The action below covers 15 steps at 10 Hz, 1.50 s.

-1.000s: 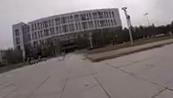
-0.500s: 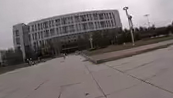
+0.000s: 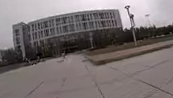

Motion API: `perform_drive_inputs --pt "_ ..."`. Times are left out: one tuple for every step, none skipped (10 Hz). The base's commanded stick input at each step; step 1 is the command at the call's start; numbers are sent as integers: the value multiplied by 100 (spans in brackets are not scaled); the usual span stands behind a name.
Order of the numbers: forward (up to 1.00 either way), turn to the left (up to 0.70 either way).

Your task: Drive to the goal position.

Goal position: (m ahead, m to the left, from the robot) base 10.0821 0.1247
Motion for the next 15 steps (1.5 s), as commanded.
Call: perform_drive_inputs --pt "70 0" --pt "70 0" --pt "70 0" --pt "70 0" --pt "70 0" --pt "70 0" --pt "70 0" --pt "70 0" --pt "70 0" --pt "70 0" --pt "70 0" --pt "70 0" --pt "70 0" --pt "70 0" --pt "70 21"
